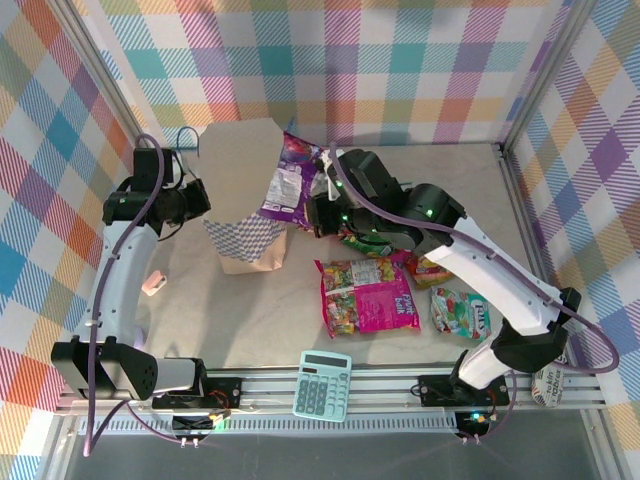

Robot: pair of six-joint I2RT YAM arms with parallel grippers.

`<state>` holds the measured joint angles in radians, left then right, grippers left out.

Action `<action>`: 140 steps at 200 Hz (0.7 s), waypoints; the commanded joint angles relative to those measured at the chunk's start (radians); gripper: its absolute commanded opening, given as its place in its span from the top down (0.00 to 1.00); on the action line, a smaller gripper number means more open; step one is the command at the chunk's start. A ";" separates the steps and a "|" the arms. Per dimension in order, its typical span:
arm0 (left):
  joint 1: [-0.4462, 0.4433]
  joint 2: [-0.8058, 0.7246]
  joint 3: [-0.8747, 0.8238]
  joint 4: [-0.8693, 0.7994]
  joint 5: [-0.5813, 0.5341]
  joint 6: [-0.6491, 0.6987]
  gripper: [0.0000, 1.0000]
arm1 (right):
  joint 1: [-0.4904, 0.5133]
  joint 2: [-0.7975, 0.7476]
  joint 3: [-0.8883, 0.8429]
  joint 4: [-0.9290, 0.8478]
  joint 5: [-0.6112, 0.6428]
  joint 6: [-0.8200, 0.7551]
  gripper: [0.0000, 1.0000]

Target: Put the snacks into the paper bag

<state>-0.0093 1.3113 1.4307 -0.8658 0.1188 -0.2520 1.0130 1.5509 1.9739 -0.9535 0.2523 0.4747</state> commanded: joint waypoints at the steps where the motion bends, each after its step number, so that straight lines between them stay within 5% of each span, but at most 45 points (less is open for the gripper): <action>1: 0.011 -0.020 -0.005 -0.021 -0.002 0.022 0.95 | 0.011 0.030 0.054 0.057 -0.004 -0.058 1.00; 140: 0.011 -0.073 -0.062 -0.035 0.068 0.077 0.94 | 0.018 0.432 0.571 0.103 -0.056 -0.132 1.00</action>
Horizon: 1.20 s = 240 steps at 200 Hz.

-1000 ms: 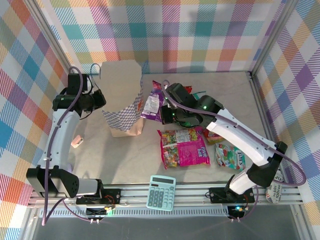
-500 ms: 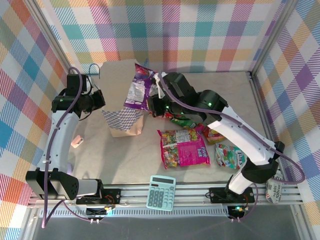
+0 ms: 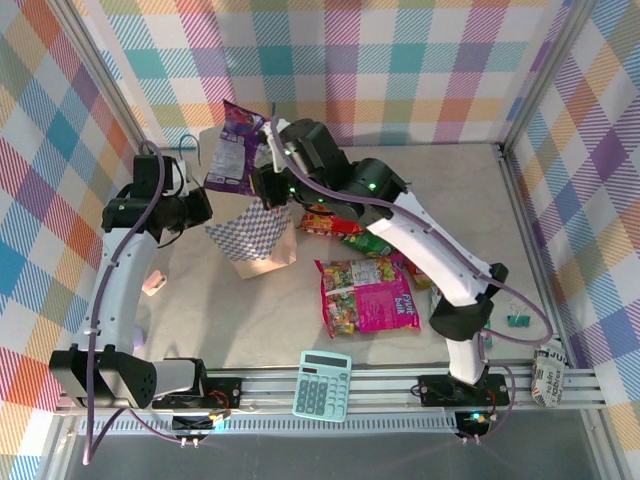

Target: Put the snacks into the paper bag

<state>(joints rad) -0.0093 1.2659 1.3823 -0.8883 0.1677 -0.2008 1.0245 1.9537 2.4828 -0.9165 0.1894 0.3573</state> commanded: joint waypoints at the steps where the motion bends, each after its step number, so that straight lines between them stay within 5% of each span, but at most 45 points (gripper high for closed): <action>1: 0.011 -0.028 -0.014 -0.013 0.019 0.026 0.95 | 0.006 0.030 0.062 0.070 0.006 -0.014 1.00; 143: 0.012 -0.036 -0.028 -0.011 0.033 0.035 0.94 | -0.003 0.163 0.067 0.209 0.056 -0.041 1.00; 240: 0.011 -0.030 -0.025 -0.007 0.018 0.034 0.94 | -0.068 0.221 0.064 0.106 0.044 0.019 1.00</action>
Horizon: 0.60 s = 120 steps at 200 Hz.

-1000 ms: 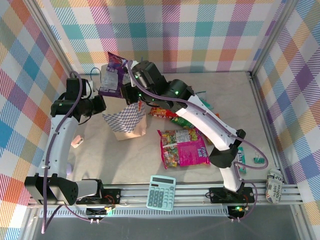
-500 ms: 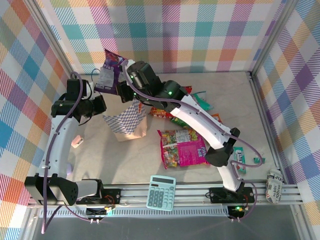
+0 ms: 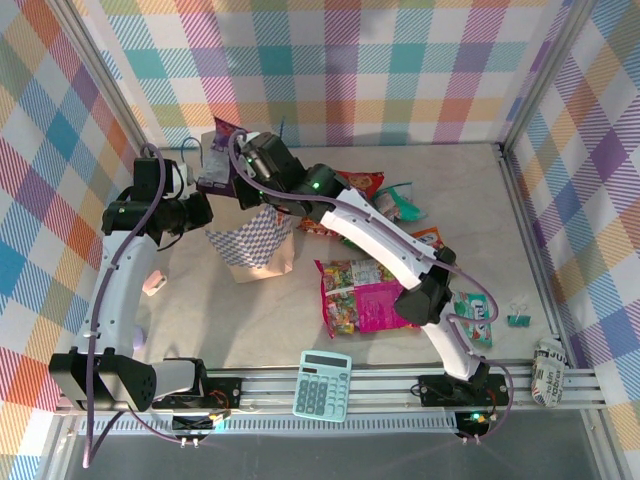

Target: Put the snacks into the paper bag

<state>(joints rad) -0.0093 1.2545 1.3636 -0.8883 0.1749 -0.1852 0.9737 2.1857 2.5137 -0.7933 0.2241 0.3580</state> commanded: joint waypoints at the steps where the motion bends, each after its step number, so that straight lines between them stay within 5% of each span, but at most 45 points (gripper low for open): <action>1: 0.011 -0.018 -0.006 -0.007 0.011 0.018 0.94 | -0.017 -0.012 0.033 -0.019 0.009 0.019 1.00; 120: 0.011 -0.032 -0.006 0.015 0.003 0.007 0.94 | -0.049 -0.044 -0.003 -0.187 -0.170 -0.072 1.00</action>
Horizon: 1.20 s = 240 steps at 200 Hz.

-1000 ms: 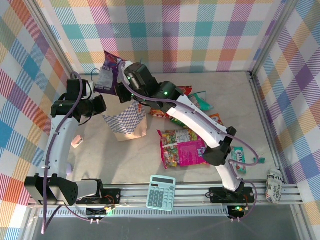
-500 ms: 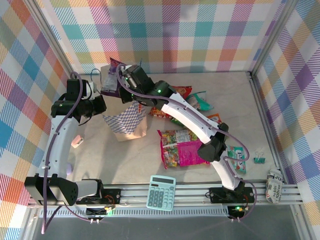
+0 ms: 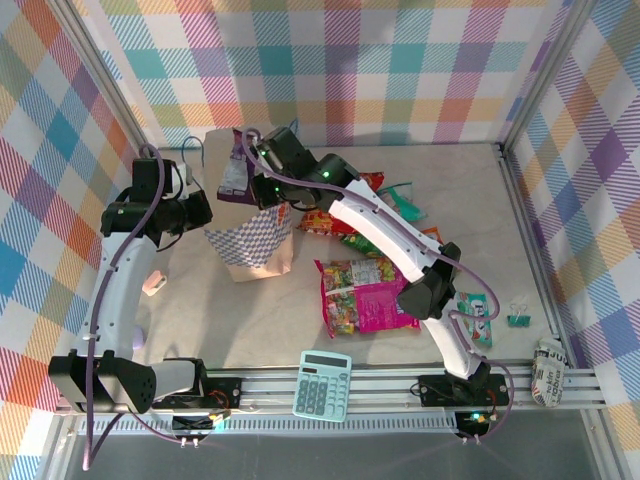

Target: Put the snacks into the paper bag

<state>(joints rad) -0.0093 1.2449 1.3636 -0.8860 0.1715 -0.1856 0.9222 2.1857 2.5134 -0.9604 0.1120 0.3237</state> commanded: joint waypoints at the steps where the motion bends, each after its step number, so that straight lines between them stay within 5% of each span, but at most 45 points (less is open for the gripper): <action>1: 0.012 -0.022 -0.006 0.013 0.007 0.007 0.94 | 0.003 -0.044 -0.003 -0.022 -0.061 -0.038 1.00; 104: 0.011 0.007 -0.015 0.025 0.086 -0.003 0.94 | 0.007 -0.103 -0.052 -0.118 -0.150 -0.037 0.93; 180: 0.010 0.011 -0.018 0.021 0.083 -0.003 0.94 | 0.007 -0.108 -0.076 -0.127 -0.122 -0.043 0.63; 240: 0.009 0.008 -0.023 0.022 0.085 -0.006 0.94 | 0.007 -0.151 -0.088 -0.128 -0.110 -0.060 0.52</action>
<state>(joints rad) -0.0093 1.2507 1.3487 -0.8829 0.2279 -0.1867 0.9241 2.0907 2.4351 -1.0790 -0.0078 0.2871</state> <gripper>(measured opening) 0.062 0.463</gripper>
